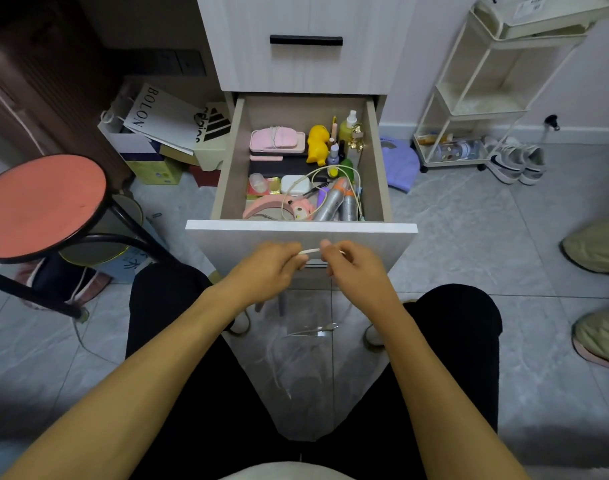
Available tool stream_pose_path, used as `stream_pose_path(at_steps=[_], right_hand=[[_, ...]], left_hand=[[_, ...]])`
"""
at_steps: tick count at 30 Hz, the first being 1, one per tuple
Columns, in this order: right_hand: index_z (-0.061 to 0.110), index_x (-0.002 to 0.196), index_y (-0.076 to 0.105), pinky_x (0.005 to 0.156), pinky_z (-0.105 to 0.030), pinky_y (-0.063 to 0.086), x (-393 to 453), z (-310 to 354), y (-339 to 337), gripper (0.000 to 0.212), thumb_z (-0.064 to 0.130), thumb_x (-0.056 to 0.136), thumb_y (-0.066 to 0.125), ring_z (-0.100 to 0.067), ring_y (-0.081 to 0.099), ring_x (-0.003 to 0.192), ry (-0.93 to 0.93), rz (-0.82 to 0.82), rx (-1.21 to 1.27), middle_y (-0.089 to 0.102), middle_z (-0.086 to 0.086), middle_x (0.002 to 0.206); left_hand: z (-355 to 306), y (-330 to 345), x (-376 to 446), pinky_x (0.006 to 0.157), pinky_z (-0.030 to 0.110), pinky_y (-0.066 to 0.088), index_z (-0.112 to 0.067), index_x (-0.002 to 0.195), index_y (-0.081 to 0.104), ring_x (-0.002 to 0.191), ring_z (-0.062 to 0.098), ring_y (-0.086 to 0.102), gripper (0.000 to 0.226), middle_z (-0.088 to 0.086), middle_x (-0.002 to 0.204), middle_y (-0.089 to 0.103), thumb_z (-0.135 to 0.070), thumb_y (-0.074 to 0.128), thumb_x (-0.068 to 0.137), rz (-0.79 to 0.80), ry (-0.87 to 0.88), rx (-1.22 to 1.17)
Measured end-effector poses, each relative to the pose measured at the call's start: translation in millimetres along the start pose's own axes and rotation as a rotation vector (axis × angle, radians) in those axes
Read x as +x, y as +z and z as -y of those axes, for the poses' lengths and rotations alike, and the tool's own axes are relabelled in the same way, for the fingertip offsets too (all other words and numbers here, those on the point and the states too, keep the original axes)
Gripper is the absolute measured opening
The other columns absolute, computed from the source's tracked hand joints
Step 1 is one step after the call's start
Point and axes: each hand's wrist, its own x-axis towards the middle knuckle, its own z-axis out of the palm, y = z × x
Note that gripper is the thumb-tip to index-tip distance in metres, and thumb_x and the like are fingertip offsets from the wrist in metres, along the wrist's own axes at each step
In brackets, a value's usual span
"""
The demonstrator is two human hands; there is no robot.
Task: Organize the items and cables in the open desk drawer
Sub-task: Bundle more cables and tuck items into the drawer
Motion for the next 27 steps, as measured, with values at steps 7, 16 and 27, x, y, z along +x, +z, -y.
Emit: stream_pose_path(at_steps=[7, 16, 27], right_hand=[[0.006, 0.065, 0.054, 0.056, -0.027, 0.036, -6, 20, 5, 0.039, 0.026, 0.099, 0.052, -0.008, 0.039, 0.055, -0.211, -0.125, 0.104, 0.044, 0.004, 0.055], [0.020, 0.060, 0.055, 0.056, -0.030, 0.036, -7, 16, -9, 0.040, 0.033, 0.098, 0.053, -0.013, 0.040, 0.054, -0.029, -0.318, 0.333, 0.043, 0.007, 0.051], [0.013, 0.104, 0.061, 0.082, -0.043, 0.052, -2, 0, 9, 0.023, 0.027, 0.100, 0.043, -0.022, 0.061, 0.087, 0.068, -0.320, 0.054, 0.067, -0.007, 0.095]], left_hand=[[11, 6, 6, 0.065, 0.024, 0.041, -0.023, 0.074, 0.055, 0.062, 0.000, 0.048, 0.028, -0.005, 0.071, 0.053, -0.021, 0.049, 0.101, -0.088, -0.107, -0.374], [38, 38, 2, 0.060, 0.023, 0.041, -0.019, 0.096, 0.052, 0.078, 0.021, 0.059, 0.022, 0.001, 0.086, 0.061, -0.020, 0.070, 0.084, 0.036, -0.326, -0.149], [3, 31, 6, 0.062, 0.034, 0.038, -0.008, 0.111, 0.048, 0.086, 0.033, 0.060, 0.040, 0.017, 0.104, 0.067, -0.046, 0.053, 0.096, -0.009, -0.168, 0.186]])
